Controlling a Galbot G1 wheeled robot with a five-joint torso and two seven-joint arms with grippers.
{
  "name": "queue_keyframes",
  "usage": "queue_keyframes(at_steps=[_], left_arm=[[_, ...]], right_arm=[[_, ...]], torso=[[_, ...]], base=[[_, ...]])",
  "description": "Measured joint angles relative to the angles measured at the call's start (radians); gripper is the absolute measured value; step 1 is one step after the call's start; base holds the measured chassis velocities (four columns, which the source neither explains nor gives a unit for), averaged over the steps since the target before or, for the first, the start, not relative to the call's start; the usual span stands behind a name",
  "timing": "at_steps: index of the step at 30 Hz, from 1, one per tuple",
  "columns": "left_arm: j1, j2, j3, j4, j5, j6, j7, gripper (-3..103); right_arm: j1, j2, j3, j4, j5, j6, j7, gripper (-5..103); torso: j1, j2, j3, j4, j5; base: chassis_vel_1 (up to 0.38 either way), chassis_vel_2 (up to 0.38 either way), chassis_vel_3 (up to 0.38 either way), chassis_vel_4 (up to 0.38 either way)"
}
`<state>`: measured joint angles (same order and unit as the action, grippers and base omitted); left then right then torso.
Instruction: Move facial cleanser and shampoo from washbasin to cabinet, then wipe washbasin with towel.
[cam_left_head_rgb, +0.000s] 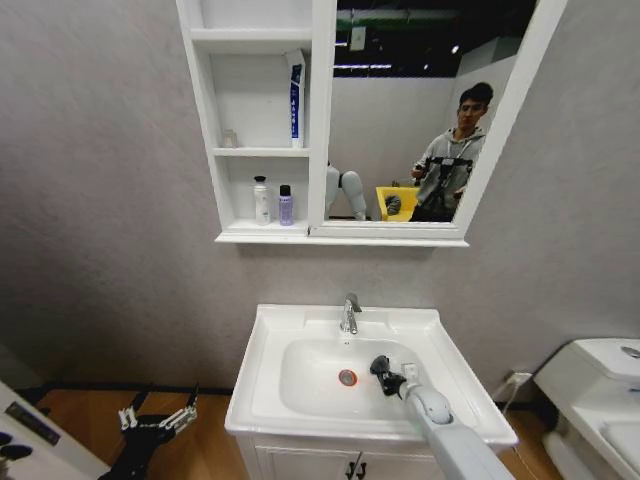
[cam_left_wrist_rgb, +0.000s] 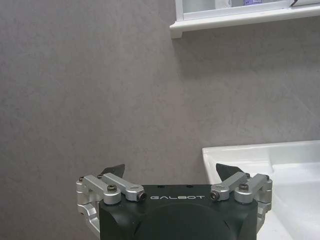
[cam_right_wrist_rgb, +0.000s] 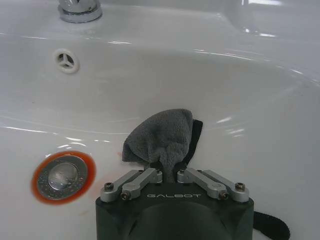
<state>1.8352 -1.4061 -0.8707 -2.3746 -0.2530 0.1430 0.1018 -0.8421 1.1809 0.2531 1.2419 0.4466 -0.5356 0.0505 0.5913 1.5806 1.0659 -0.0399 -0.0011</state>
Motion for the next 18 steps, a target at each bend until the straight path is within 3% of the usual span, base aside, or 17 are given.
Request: queue_keyframes(at_steps=[2,8,9,10,12,13,15,18], left_arm=[[0.0,0.0,0.0,0.0,0.0,0.0,0.0,100],[0.0,0.0,0.0,0.0,0.0,0.0,0.0,100],[0.0,0.0,-0.001,0.0,0.0,0.0,0.0,100],[0.0,0.0,0.0,0.0,0.0,0.0,0.0,100],[0.0,0.0,0.0,0.0,0.0,0.0,0.0,100],[0.0,0.0,0.0,0.0,0.0,0.0,0.0,100],[0.0,0.0,0.0,0.0,0.0,0.0,0.0,100],[0.0,0.0,0.0,0.0,0.0,0.0,0.0,100]], right_arm=[[0.022,0.044,-0.018,-0.029,0.023,-0.003,0.005,8],[0.038,0.085,-0.083,-0.041,0.071,-0.02,0.034,8],[0.038,0.089,-0.107,-0.04,0.076,-0.02,0.048,8],[0.039,0.093,-0.126,-0.035,0.084,-0.02,0.053,8],[0.042,0.111,-0.153,-0.026,0.102,-0.02,0.058,8],[0.049,0.125,-0.168,-0.022,0.115,-0.025,0.065,8],[0.057,0.134,-0.18,-0.018,0.128,-0.03,0.072,8],[0.071,0.157,-0.216,0.005,0.175,-0.046,0.088,8]], torso=[[0.0,0.0,0.0,0.0003,0.0004],[0.0,0.0,0.0,0.0002,0.0005],[0.0,0.0,0.0,-0.0006,0.0008],[0.0,0.0,0.0,-0.0017,-0.0013],[0.0,0.0,0.0,-0.0017,0.0002],[0.0,0.0,0.0,-0.0003,0.0015],[0.0,0.0,0.0,-0.0006,0.0008],[0.0,-0.001,0.001,0.0012,0.0024]], base=[[0.0,0.0,0.0,0.0],[0.0,0.0,0.0,0.0],[0.0,0.0,0.0,0.0],[0.0,0.0,0.0,0.0],[0.0,0.0,0.0,0.0],[-0.069,-0.024,-0.008,-0.017],[0.0,0.0,0.0,0.0],[0.0,0.0,0.0,0.0]])
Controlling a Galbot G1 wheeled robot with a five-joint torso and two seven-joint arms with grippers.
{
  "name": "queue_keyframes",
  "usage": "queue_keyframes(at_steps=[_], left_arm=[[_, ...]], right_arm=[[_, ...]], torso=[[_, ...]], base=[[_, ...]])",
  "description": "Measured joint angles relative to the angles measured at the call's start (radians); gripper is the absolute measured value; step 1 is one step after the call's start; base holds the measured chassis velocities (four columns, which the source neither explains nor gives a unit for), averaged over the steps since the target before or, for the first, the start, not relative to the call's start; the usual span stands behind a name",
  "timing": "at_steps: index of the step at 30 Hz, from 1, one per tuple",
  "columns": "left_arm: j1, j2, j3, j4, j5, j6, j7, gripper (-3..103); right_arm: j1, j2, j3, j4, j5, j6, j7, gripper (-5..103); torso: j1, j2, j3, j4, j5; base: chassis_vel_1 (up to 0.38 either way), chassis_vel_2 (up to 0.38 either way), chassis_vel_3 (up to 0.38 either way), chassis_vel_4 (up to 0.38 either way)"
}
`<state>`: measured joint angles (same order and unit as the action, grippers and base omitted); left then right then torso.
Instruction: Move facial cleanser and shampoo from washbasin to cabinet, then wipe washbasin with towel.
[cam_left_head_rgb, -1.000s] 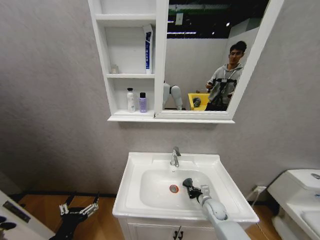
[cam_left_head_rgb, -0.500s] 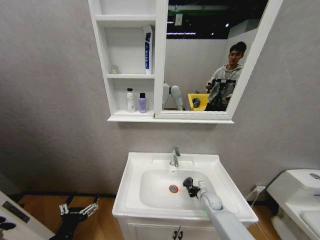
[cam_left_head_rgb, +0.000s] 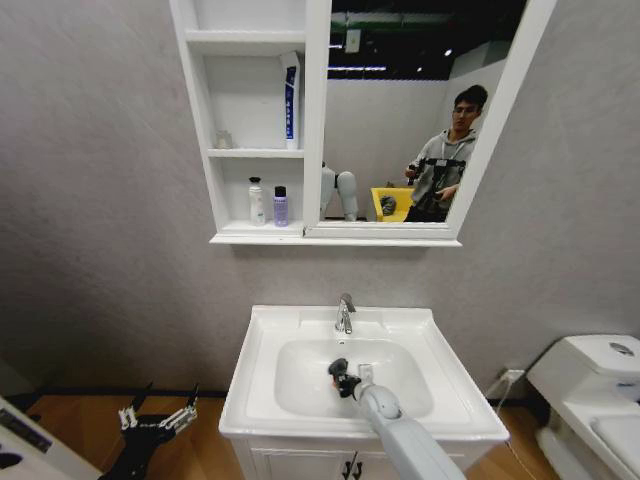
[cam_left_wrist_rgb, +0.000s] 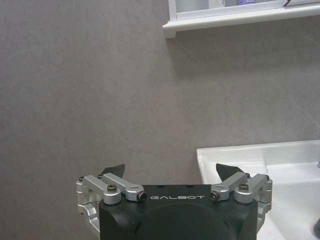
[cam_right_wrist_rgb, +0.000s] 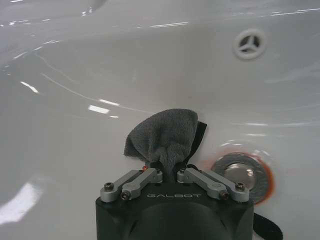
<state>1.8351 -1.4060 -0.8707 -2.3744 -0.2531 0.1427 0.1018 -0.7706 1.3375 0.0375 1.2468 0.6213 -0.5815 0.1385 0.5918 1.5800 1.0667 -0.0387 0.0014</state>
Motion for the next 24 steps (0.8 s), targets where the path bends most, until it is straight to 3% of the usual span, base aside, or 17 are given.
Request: queue_keyframes(at_steps=[2,6,9,10,13,15,19,24], left_arm=[[0.0,0.0,0.0,0.0,0.0,0.0,0.0,100],[0.0,0.0,0.0,0.0,0.0,0.0,0.0,100],[0.0,0.0,0.0,0.0,0.0,0.0,0.0,100],[0.0,0.0,0.0,0.0,0.0,0.0,0.0,100],[0.0,0.0,0.0,0.0,0.0,0.0,0.0,100],[0.0,0.0,0.0,0.0,0.0,0.0,0.0,100],[0.0,0.0,0.0,0.0,0.0,0.0,0.0,100],[0.0,0.0,0.0,0.0,0.0,0.0,0.0,100]], right_arm=[[0.004,0.003,-0.009,0.017,0.038,-0.012,0.014,8],[0.001,-0.01,0.004,0.017,0.026,-0.01,0.006,8],[-0.028,-0.074,0.087,0.002,-0.082,0.034,-0.033,8],[-0.028,-0.074,0.087,0.002,-0.082,0.034,-0.033,8],[-0.063,-0.171,0.162,0.014,-0.124,0.056,-0.064,8],[-0.069,-0.183,0.173,0.016,-0.131,0.059,-0.071,8],[-0.076,-0.166,0.184,0.015,-0.144,0.062,-0.074,8],[-0.084,-0.061,0.088,0.052,-0.126,0.047,-0.048,8]], torso=[[0.0,0.0,0.0,0.0003,-0.0009],[0.0,0.0,0.0,0.0007,-0.0001],[0.0,0.0,0.0,-0.0002,-0.0006],[0.0,0.0,0.0,-0.0002,-0.0006],[0.0,0.0,0.0,-0.0017,-0.0018],[0.0,0.0,0.0,-0.002,-0.0018],[0.0,0.0,-0.001,-0.0015,-0.0016],[0.0,0.0,0.0,-0.001,-0.0016]], base=[[0.0,0.0,0.0,0.0],[0.0,0.0,0.0,0.0],[0.0,0.0,0.0,0.0],[0.0,0.0,0.0,0.0],[0.0,0.0,0.0,0.0],[0.0,0.0,0.0,0.0],[0.0,0.0,0.0,0.0],[0.0,0.0,0.0,0.0]])
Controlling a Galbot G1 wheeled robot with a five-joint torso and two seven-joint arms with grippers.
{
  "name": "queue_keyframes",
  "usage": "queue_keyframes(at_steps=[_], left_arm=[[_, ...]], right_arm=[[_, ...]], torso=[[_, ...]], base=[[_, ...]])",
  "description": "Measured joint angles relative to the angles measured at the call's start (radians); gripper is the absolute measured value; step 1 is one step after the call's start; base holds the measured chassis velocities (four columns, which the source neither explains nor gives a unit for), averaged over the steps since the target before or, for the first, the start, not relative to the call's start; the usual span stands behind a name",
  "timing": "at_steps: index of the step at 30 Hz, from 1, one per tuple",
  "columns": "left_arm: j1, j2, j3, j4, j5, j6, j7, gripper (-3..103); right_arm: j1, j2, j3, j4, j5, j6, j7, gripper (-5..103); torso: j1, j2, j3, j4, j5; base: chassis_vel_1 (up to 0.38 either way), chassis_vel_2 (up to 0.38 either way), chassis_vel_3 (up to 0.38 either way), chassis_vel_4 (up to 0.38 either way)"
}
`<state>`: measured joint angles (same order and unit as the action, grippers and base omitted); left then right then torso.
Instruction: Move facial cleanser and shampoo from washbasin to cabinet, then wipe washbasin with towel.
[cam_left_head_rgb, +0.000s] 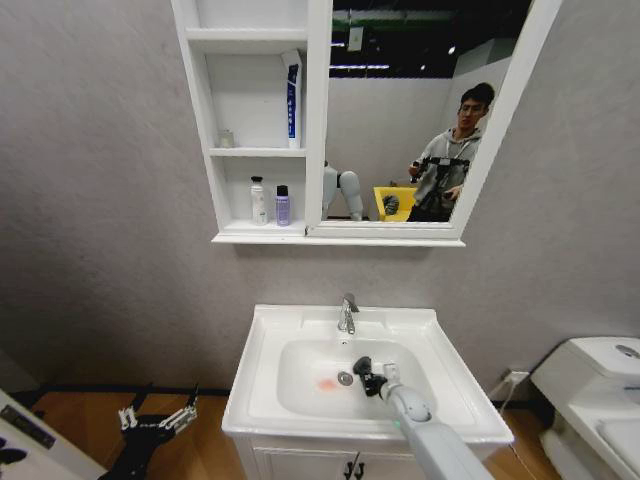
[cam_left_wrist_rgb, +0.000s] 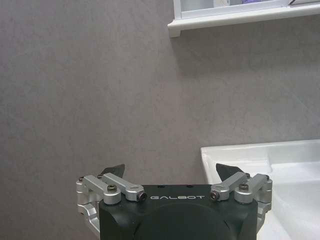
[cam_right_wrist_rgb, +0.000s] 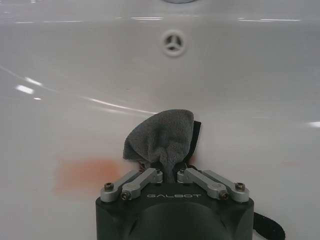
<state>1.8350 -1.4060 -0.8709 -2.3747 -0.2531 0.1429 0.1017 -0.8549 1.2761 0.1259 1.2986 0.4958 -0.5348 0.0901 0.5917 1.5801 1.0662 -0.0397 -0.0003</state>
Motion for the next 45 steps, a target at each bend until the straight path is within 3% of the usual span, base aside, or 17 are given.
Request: queue_keyframes(at_steps=[3,9,12,15,19,21,23,25,27,30,31,35,41,45], left_arm=[[0.0,0.0,0.0,0.0,0.0,0.0,0.0,100],[0.0,0.0,0.0,0.0,0.0,0.0,0.0,100],[0.0,0.0,0.0,0.0,0.0,0.0,0.0,100],[0.0,0.0,0.0,0.0,0.0,0.0,0.0,100],[0.0,0.0,0.0,0.0,0.0,0.0,0.0,100],[0.0,0.0,0.0,0.0,0.0,0.0,0.0,100],[0.0,0.0,0.0,0.0,0.0,0.0,0.0,100],[0.0,0.0,0.0,0.0,0.0,0.0,0.0,100],[0.0,0.0,0.0,0.0,0.0,0.0,0.0,100],[0.0,0.0,0.0,0.0,0.0,0.0,0.0,100],[0.0,0.0,0.0,0.0,0.0,0.0,0.0,100],[0.0,0.0,0.0,0.0,0.0,0.0,0.0,100],[0.0,0.0,0.0,0.0,0.0,0.0,0.0,100],[0.0,0.0,0.0,0.0,0.0,0.0,0.0,100]], right_arm=[[-0.005,0.049,-0.039,0.03,0.0,0.011,0.008,8],[-0.012,0.064,-0.035,0.064,0.004,0.017,0.027,8],[-0.014,0.035,0.027,0.032,-0.082,0.049,0.002,8],[-0.011,-0.047,0.118,-0.035,-0.268,0.112,-0.044,8],[-0.007,-0.135,0.142,-0.045,-0.293,0.123,-0.07,8],[-0.007,-0.147,0.14,-0.045,-0.291,0.123,-0.08,8],[-0.004,-0.126,0.124,-0.049,-0.222,0.103,-0.079,8],[0.0,-0.104,0.111,-0.052,-0.17,0.085,-0.07,8],[0.014,-0.051,0.078,-0.059,-0.057,0.046,-0.051,8],[0.027,-0.015,0.046,-0.062,0.008,0.023,-0.032,8],[0.039,0.012,0.024,-0.064,0.058,0.009,-0.018,8],[0.062,0.053,-0.011,-0.068,0.159,-0.006,-0.013,8],[0.072,0.107,-0.02,-0.088,0.271,0.002,-0.046,8],[0.062,0.111,-0.014,-0.087,0.239,0.013,-0.057,8]], torso=[[0.0,0.0,0.0,0.0007,0.0006],[0.0,0.0,0.0,0.0007,0.0006],[0.0,0.0,0.0,0.0002,0.0002],[0.0,0.0,0.0,-0.0006,0.0007],[0.0,0.0,0.0,-0.0002,0.0],[0.0,0.0,0.0,-0.0001,0.0],[0.0,0.0,0.0,-0.0009,-0.0006],[0.0,0.0,0.0,-0.0004,0.0001],[0.0,0.0,0.0,0.0006,-0.0001],[0.0,0.0,0.0,0.0005,-0.0001],[0.0,0.0,0.0,-0.0007,-0.0005],[0.0,0.0,0.0,0.0003,0.0001],[0.0,0.0,0.0,0.0001,0.0004],[0.0,0.0,0.0,0.0004,0.0004]], base=[[0.0,0.0,0.0,0.0],[0.0,0.0,0.0,0.0],[0.0,0.0,0.0,0.0],[0.0,0.0,0.0,0.0],[0.0,0.0,0.0,0.0],[0.0,0.0,0.0,0.0],[0.0,0.0,0.0,0.0],[0.0,0.0,0.0,0.0],[0.0,0.0,0.0,0.0],[0.0,0.0,0.0,0.0],[0.0,0.0,0.0,0.0],[0.0,0.0,0.0,0.0],[0.0,0.0,0.0,0.0],[0.0,0.0,0.0,0.0]])
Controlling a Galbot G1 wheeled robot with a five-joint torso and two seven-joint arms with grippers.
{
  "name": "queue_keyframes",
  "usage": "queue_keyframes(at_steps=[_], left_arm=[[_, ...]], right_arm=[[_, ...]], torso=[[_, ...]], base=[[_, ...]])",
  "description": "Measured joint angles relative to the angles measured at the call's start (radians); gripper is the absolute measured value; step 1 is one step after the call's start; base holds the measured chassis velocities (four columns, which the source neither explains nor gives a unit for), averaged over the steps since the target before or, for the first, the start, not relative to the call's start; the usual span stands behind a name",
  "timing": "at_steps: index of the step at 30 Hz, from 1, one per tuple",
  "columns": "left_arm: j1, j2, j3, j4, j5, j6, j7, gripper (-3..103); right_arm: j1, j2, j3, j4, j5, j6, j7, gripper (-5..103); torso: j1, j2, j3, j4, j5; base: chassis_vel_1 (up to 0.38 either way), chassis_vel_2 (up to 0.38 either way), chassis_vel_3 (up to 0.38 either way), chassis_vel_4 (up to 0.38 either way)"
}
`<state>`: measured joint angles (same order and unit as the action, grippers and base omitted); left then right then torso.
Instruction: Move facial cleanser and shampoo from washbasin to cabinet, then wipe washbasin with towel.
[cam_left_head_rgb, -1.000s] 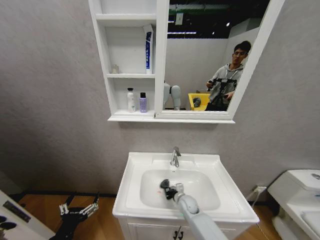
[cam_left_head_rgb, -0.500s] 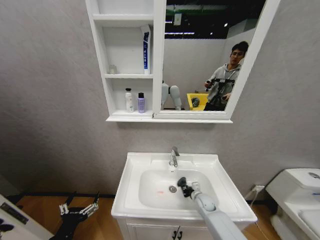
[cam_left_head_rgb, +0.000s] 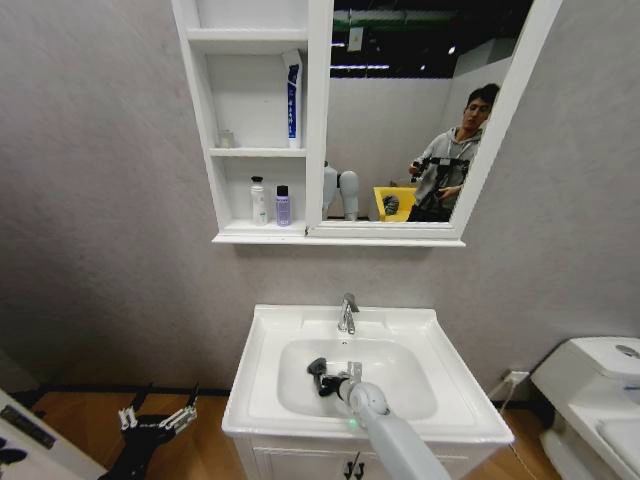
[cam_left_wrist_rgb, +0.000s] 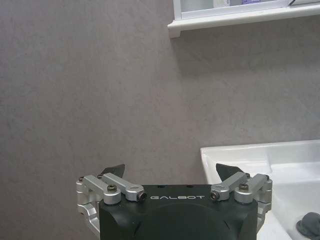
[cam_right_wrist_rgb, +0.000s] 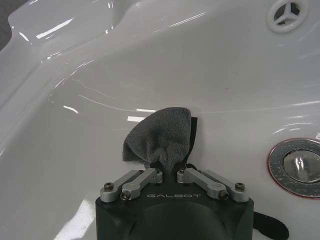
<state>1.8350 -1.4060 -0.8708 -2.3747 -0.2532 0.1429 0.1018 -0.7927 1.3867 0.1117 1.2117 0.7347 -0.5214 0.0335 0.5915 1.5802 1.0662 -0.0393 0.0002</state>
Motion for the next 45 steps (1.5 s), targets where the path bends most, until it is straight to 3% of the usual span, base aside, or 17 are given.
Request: queue_keyframes(at_steps=[2,3,5,7,9,10,11,13,16,21,25,32,35,45], left_arm=[[0.0,0.0,0.0,0.0,0.0,0.0,0.0,100],[0.0,0.0,0.0,0.0,0.0,0.0,0.0,100],[0.0,0.0,0.0,0.0,0.0,0.0,0.0,100],[0.0,0.0,0.0,0.0,0.0,0.0,0.0,100],[0.0,0.0,0.0,0.0,0.0,0.0,0.0,100],[0.0,0.0,0.0,0.0,0.0,0.0,0.0,100],[0.0,0.0,0.0,0.0,0.0,0.0,0.0,100],[0.0,0.0,0.0,0.0,0.0,0.0,0.0,100],[0.0,0.0,0.0,0.0,0.0,0.0,0.0,100],[0.0,0.0,0.0,0.0,0.0,0.0,0.0,100],[0.0,0.0,0.0,0.0,0.0,0.0,0.0,100],[0.0,0.0,0.0,0.0,0.0,0.0,0.0,100],[0.0,0.0,0.0,0.0,0.0,0.0,0.0,100],[0.0,0.0,0.0,0.0,0.0,0.0,0.0,100]], right_arm=[[-0.015,-0.031,0.024,-0.017,-0.124,0.039,0.017,8],[-0.015,-0.031,0.024,-0.017,-0.124,0.039,0.017,8],[-0.038,-0.087,0.056,-0.014,-0.236,0.088,0.067,8],[-0.056,-0.121,0.073,0.012,-0.26,0.099,0.077,8],[-0.073,-0.151,0.085,0.044,-0.265,0.102,0.082,8],[-0.093,-0.199,0.104,0.101,-0.259,0.097,0.091,8],[-0.093,-0.199,0.104,0.101,-0.259,0.097,0.091,8],[-0.123,-0.273,0.162,0.228,-0.21,0.078,0.11,8],[-0.154,-0.314,0.219,0.341,-0.162,0.064,0.118,8],[-0.165,-0.36,0.319,0.419,-0.147,0.08,0.101,8],[-0.132,-0.38,0.344,0.346,-0.157,0.111,0.077,8],[-0.063,-0.408,0.346,0.101,-0.156,0.268,0.009,8],[-0.07,-0.406,0.341,0.076,-0.163,0.287,0.001,7],[-0.097,-0.399,0.366,0.07,-0.219,0.324,0.001,38]], torso=[[0.0,0.0,0.0,0.0004,0.0],[0.0,0.0,0.0,0.0004,0.0],[0.0,0.0,-0.001,0.0014,-0.001],[0.0,0.0,0.0,0.0005,-0.0008],[0.001,0.0,0.001,-0.0006,0.0005],[0.001,-0.001,0.001,-0.0017,0.002],[0.001,-0.001,0.001,-0.0017,0.002],[0.0,0.0,0.0,-0.0017,-0.0008],[0.0,0.0,0.0,-0.0003,0.0011],[0.0,0.0,0.0,-0.0004,0.0003],[0.0,0.0,0.0,-0.0003,0.0],[0.0,0.0,0.0,-0.0004,0.0002],[0.0,0.0,0.0,-0.0005,0.0001],[0.0,0.0,0.0,-0.0003,-0.0003]], base=[[0.0,0.0,0.0,0.0],[0.0,0.0,0.0,0.0],[0.0,0.0,0.0,0.0],[0.0,0.0,0.0,0.0],[0.0,0.0,0.0,0.0],[0.0,0.0,0.0,0.0],[0.0,0.0,0.0,0.0],[0.0,0.0,0.0,0.0],[0.0,0.0,0.0,0.0],[0.0,0.0,0.0,0.0],[0.0,0.0,0.0,0.0],[0.0,0.0,0.0,0.0],[0.0,0.0,0.0,0.0],[0.0,0.0,0.0,0.0]])
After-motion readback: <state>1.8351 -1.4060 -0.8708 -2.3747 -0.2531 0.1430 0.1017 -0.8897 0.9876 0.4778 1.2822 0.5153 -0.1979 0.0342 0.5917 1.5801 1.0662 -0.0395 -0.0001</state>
